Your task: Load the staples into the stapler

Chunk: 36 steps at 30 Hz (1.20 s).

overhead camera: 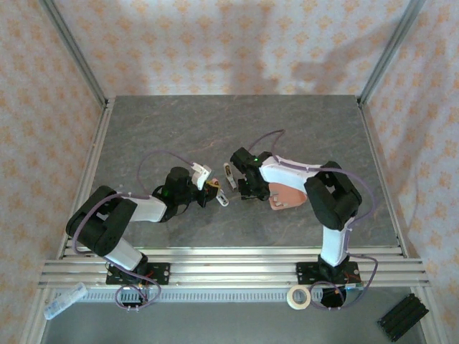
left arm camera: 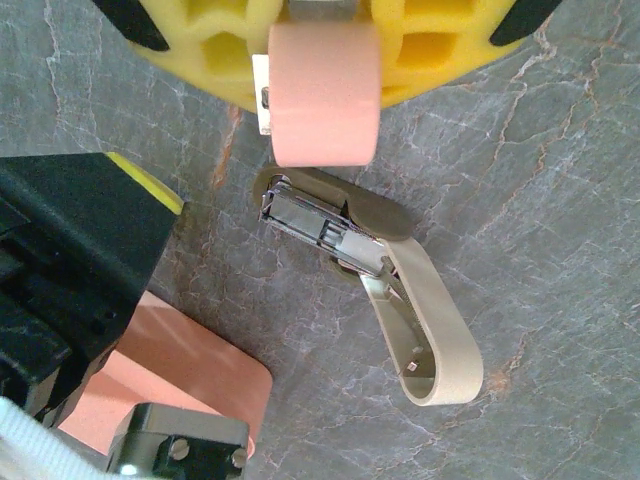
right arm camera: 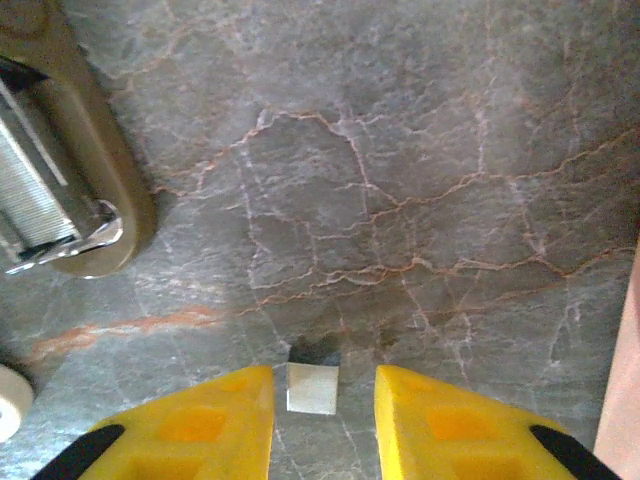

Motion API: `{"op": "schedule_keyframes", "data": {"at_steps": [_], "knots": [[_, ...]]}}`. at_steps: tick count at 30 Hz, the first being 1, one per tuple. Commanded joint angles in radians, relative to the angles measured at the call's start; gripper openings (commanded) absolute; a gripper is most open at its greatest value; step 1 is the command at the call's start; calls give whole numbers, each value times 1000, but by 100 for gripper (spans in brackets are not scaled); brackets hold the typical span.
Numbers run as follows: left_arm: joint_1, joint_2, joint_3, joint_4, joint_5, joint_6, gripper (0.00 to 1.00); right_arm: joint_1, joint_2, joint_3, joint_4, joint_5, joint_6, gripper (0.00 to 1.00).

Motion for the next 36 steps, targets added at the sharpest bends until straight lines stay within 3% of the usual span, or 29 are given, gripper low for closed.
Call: {"op": "schedule_keyframes", "data": {"at_steps": [1, 14, 17, 24, 28, 36], "knots": [[-4, 1, -5, 34, -11, -6, 9, 4, 17, 21, -33, 32, 22, 30], [-3, 8, -2, 27, -10, -5, 10, 1, 24, 34, -14, 38, 35, 29], [-4, 7, -1, 27, -10, -7, 10, 1, 17, 35, -10, 38, 37, 23], [-4, 9, 1, 24, -11, -8, 12, 1, 31, 30, -10, 35, 42, 22], [-3, 7, 2, 21, -18, -20, 21, 1, 20, 24, -4, 52, 39, 17], [-3, 0, 4, 5, -46, -32, 40, 1, -99, -46, 79, 82, 5, 16]]}}
